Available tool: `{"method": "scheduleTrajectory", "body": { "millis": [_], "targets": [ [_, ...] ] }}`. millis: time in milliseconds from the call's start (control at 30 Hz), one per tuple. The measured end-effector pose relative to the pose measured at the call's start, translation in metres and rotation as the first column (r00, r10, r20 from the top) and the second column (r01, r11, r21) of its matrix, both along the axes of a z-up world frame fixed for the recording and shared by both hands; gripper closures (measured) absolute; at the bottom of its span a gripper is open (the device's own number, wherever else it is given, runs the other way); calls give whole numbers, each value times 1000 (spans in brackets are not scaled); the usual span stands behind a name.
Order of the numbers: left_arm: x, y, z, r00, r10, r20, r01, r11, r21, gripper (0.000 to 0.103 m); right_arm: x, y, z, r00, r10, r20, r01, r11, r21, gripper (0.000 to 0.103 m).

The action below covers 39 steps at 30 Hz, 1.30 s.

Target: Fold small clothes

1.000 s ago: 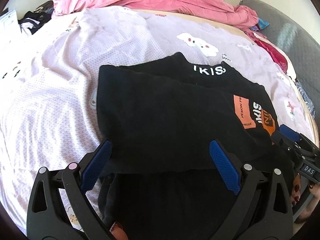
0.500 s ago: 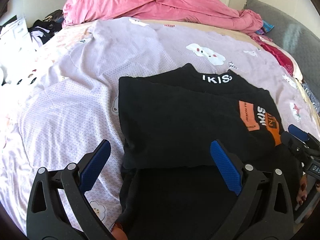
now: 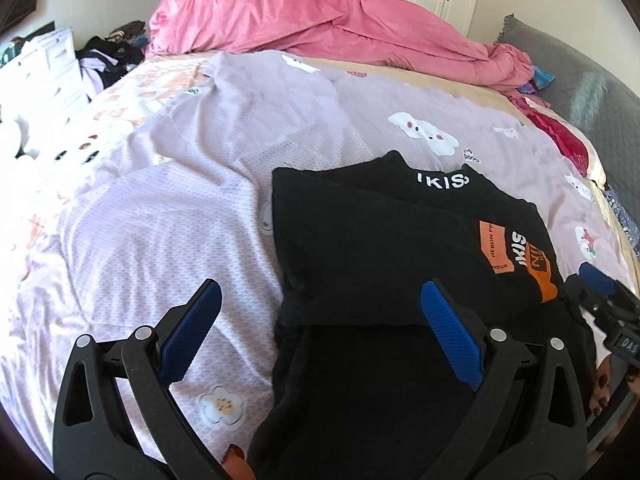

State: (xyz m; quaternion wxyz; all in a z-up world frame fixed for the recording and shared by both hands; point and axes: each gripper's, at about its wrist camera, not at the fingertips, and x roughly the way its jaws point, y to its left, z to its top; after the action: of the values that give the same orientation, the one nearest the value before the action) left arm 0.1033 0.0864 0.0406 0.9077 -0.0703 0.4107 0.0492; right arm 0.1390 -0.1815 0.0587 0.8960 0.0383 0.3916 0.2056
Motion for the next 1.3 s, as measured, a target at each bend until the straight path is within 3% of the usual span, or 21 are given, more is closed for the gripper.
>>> {"method": "scheduleTrajectory", "body": {
  "millis": [167, 1300],
  "targets": [
    [-12, 0, 11, 999, -4, 34, 2, 999, 49, 9, -9, -2, 7, 1000, -5, 22, 4, 1000, 3, 10],
    [-89, 20, 14, 994, 50, 99, -58, 996, 74, 9, -60, -31, 12, 997, -67, 46, 65, 997, 42, 10]
  ]
}}
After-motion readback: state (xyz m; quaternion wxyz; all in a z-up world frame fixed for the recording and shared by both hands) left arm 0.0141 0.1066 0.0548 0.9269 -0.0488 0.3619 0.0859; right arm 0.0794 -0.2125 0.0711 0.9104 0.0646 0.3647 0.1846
